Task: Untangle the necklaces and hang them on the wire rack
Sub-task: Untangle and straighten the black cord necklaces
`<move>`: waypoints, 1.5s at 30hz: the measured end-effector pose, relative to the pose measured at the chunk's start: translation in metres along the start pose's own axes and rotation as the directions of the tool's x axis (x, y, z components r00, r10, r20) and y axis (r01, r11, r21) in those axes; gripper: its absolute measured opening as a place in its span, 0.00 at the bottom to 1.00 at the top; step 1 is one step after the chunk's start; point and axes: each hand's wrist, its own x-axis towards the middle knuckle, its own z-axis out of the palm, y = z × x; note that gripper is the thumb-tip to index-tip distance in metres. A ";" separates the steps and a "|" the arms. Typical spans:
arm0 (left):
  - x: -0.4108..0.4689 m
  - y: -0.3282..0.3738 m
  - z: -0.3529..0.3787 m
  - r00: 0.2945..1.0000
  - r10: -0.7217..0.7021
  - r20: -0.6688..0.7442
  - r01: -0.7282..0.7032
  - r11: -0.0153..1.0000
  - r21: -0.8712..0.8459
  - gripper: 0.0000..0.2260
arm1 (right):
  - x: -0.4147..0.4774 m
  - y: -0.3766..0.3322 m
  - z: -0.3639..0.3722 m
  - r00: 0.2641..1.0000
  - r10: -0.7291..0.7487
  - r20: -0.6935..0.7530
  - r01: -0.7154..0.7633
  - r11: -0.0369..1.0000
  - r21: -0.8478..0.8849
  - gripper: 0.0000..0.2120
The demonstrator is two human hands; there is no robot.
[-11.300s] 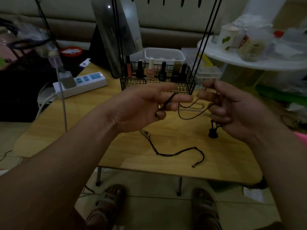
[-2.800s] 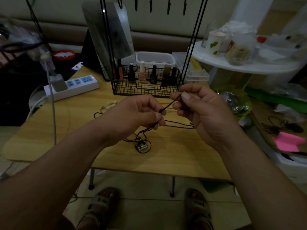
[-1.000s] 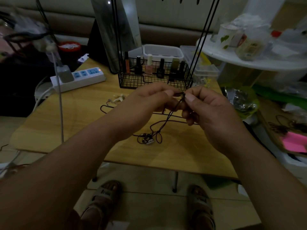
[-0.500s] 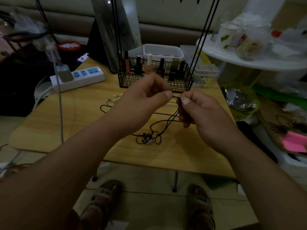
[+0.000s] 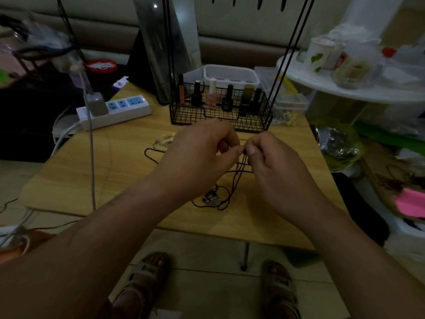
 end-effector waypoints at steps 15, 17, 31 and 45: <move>0.003 0.001 -0.002 0.979 -0.164 0.118 0.191 0.944 -0.269 0.04 | 0.000 0.000 0.002 0.994 -0.098 -0.048 0.096 0.995 -0.035 0.04; 0.004 0.002 -0.003 0.971 -0.191 0.144 0.228 0.919 -0.321 0.04 | 0.000 0.000 0.001 0.994 -0.097 -0.057 0.097 0.995 -0.005 0.04; -0.002 0.006 -0.007 0.963 -0.214 0.162 0.249 0.937 -0.244 0.05 | 0.002 0.002 0.002 0.987 -0.116 -0.108 0.108 0.991 -0.072 0.04; -0.002 0.002 -0.004 0.982 -0.166 0.092 0.180 0.968 -0.175 0.03 | 0.001 -0.004 0.004 0.984 -0.154 -0.086 0.132 0.967 -0.218 0.03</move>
